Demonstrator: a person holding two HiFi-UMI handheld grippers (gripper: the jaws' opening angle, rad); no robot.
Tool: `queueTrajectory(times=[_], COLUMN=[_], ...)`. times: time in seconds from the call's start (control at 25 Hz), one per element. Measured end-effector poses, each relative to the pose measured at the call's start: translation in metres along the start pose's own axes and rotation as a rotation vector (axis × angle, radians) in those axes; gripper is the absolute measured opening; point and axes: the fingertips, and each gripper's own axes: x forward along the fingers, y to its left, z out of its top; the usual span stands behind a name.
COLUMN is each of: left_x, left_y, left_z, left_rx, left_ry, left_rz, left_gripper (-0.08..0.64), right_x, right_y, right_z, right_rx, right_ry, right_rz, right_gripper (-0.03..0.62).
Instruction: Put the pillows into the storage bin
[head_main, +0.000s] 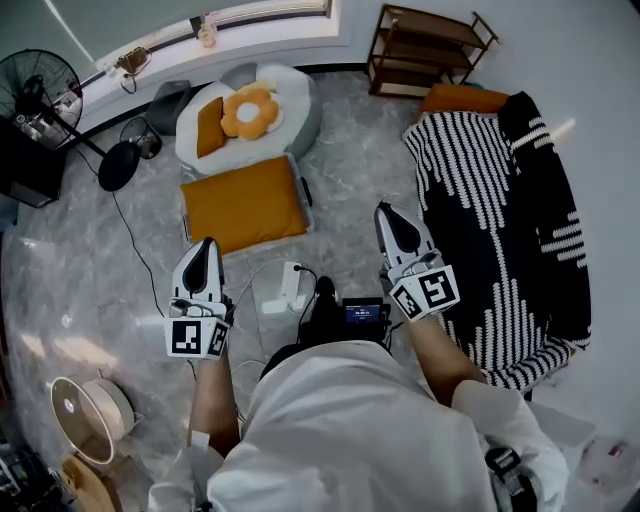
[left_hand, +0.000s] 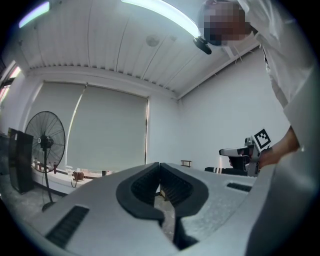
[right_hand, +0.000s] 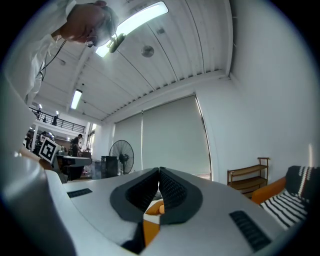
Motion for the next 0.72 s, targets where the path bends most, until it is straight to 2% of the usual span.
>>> queueTrajectory(times=[0.16, 0.36, 0.72], left_x=[-0.020, -0.036, -0.037], left_y=[-0.010, -0.020, -0.036], left_z=[-0.026, -0.037, -0.028], left_rx=[-0.046, -0.038, -0.042], left_ry=[0.033, 0.050, 0.034], left_rz=[-0.012, -0.016, -0.038], left_gripper=[0.009, 0.009, 0.009], right_x=[-0.021, -0.045, -0.058], right_y=[0.024, 0.035, 0.031], right_z=[-0.019, -0.022, -0.015], right_rx=[0.008, -0.014, -0.037], right_ry=[0.030, 0.047, 0.042], right_rz=[-0.020, -0.058, -0.064], right_gripper=[0.029, 0.029, 0.029])
